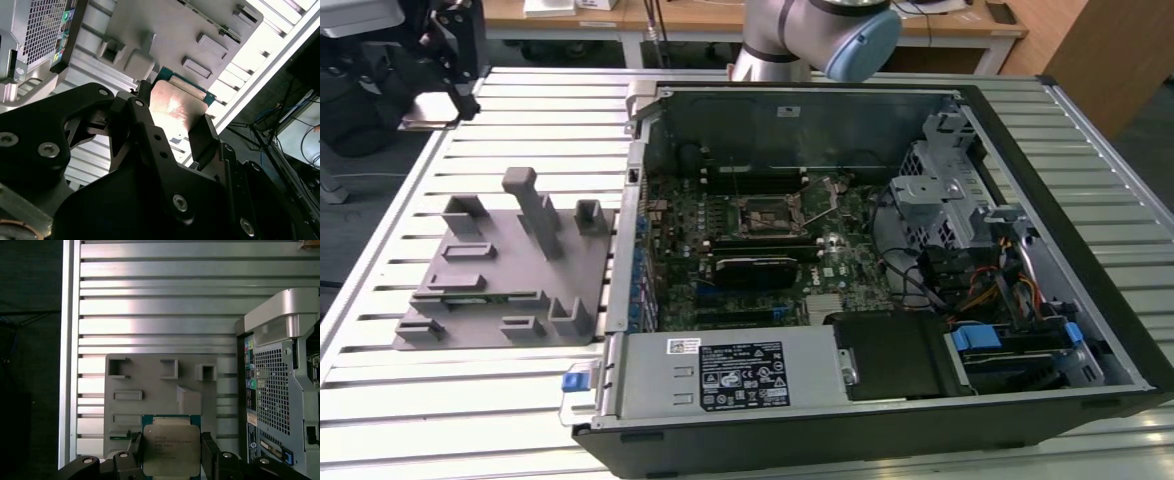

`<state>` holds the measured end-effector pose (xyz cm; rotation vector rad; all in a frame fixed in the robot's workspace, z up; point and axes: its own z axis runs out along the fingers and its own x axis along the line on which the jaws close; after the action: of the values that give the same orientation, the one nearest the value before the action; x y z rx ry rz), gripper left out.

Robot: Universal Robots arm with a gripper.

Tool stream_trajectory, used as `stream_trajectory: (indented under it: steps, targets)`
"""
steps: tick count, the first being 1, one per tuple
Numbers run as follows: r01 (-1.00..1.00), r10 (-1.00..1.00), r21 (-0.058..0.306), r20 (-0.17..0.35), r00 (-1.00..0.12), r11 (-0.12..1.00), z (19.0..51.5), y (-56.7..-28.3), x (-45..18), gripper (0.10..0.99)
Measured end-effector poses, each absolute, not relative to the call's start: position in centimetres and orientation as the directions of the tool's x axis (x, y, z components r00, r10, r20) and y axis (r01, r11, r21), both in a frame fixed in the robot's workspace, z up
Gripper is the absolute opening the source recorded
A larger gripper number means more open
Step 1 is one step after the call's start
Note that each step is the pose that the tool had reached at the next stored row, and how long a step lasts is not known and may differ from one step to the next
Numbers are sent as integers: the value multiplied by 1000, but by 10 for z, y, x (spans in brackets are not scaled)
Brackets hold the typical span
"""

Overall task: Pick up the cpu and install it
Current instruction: 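Pick up the cpu and move it towards the insertion slot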

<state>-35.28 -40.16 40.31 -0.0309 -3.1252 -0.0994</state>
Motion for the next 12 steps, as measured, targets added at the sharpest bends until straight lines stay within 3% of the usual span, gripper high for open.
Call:
stream_trajectory:
  steps: [12]
  targets:
    - [20, 19, 63, 16, -1000, 998, 403, -402, -344, 545]
